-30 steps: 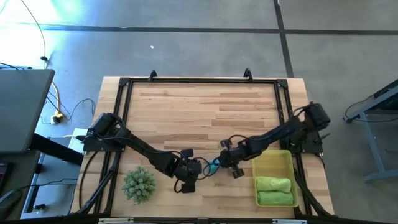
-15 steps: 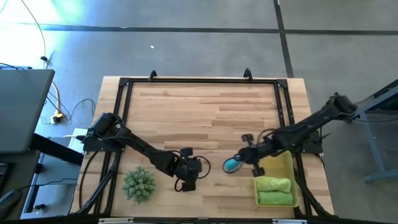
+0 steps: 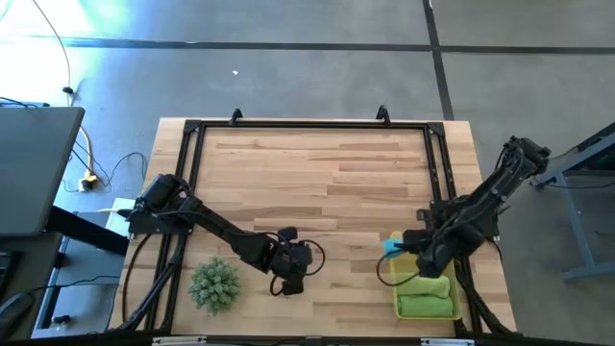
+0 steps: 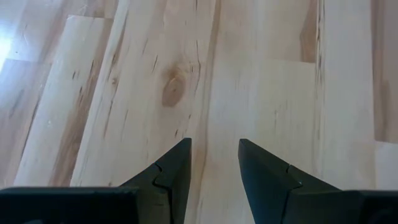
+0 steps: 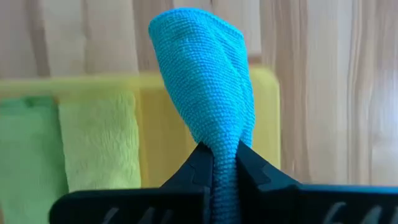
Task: Roll microfiber towels into tight, uniform cylinder then place into a basket
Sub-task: Put the blue microfiber cloth into the yellow bin, then return to Home Position
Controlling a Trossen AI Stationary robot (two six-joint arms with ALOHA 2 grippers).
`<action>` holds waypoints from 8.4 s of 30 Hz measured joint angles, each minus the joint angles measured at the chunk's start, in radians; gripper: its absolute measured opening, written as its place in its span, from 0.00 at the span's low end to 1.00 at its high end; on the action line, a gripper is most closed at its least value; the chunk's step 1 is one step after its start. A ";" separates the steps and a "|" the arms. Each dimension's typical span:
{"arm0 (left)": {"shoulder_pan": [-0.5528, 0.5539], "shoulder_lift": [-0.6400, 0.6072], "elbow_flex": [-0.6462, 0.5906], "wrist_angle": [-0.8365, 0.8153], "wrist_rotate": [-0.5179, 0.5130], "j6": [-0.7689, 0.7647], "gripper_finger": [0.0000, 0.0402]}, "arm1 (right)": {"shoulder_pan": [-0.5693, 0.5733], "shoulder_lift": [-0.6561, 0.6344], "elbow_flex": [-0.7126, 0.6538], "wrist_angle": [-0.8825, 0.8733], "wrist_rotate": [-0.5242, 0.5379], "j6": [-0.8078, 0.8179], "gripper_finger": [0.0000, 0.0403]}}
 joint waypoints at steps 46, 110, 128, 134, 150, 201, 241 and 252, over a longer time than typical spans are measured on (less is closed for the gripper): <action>0.049 -0.009 0.001 -0.005 -0.003 0.016 0.30 | 0.055 0.002 -0.174 0.261 -0.241 0.161 0.61; 0.164 -1.364 -0.867 -0.061 -0.475 -0.177 0.30 | -0.780 -0.601 -0.691 1.055 0.034 -0.524 0.61; 0.333 -1.361 -1.156 0.489 -0.340 -0.072 0.30 | -0.749 -0.599 -0.812 1.305 0.054 -0.564 0.61; 0.342 -1.361 -1.226 0.599 -0.334 -0.123 0.30 | -0.759 -0.608 -0.879 1.457 0.055 -0.638 0.61; 0.342 -1.360 -1.242 0.626 -0.449 -0.064 0.30 | -0.785 -0.606 -0.881 1.377 0.055 -0.700 0.61; 0.338 -1.450 -1.241 0.626 -0.308 -0.044 0.30 | -0.794 -0.865 -0.882 1.195 0.100 -0.759 0.61; 0.789 -1.794 -1.241 0.626 -0.311 -0.044 0.30 | -1.180 -1.165 -0.881 1.178 0.097 -0.759 0.61; 0.804 -1.800 -1.241 0.626 -0.311 -0.043 0.30 | -1.180 -1.164 -0.881 1.178 0.097 -0.759 0.61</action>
